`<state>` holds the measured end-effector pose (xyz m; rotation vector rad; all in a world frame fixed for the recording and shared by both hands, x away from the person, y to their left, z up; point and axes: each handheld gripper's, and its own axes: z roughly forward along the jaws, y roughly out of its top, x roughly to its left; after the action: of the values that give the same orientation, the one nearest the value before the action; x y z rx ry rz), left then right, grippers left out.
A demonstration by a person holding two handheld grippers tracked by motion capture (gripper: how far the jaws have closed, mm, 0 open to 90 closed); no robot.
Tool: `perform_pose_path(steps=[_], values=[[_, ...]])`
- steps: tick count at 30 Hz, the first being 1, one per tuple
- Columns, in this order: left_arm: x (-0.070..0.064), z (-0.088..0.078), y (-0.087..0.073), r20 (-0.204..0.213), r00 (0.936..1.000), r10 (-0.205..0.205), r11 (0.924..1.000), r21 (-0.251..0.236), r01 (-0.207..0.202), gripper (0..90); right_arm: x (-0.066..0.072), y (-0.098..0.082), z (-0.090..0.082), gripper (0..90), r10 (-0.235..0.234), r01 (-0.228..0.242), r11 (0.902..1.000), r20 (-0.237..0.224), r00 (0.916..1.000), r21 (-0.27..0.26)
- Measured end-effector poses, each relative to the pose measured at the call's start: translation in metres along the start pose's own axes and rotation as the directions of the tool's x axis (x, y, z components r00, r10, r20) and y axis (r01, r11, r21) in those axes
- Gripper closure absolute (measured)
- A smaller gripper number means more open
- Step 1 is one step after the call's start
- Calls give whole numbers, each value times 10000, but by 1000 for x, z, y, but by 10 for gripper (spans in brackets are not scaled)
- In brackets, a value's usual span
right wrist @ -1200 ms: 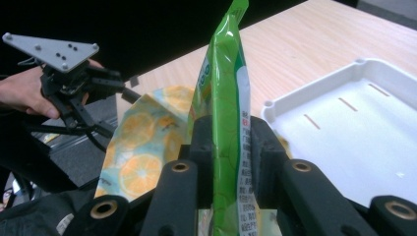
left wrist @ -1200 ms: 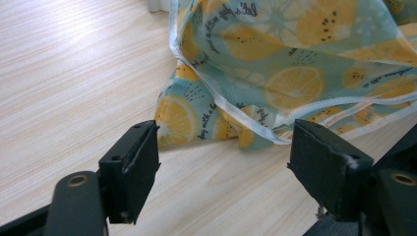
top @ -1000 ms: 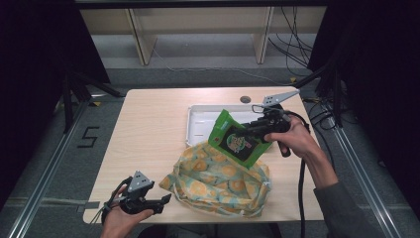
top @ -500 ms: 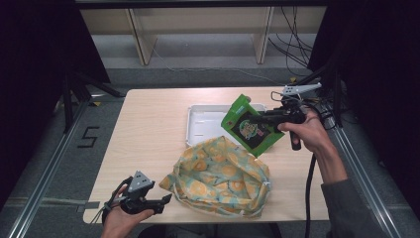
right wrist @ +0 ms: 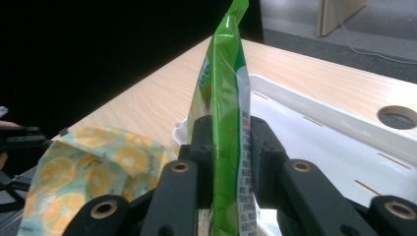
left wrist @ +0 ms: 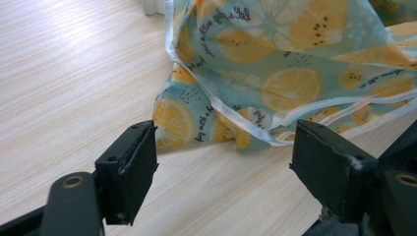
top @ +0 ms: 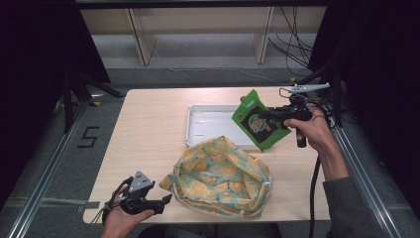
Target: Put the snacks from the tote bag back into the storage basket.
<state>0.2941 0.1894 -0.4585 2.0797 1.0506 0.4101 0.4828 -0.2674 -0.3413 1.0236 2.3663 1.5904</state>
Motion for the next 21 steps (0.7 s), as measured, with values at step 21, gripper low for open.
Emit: perform_pose_path(steps=[21], values=[[-2, 1, 0, -110, 9998, -168, 9996, -215, 165, 239, -45, -12, 26, 760, 1453, -1466, 9892, 1413, 9792, -11]])
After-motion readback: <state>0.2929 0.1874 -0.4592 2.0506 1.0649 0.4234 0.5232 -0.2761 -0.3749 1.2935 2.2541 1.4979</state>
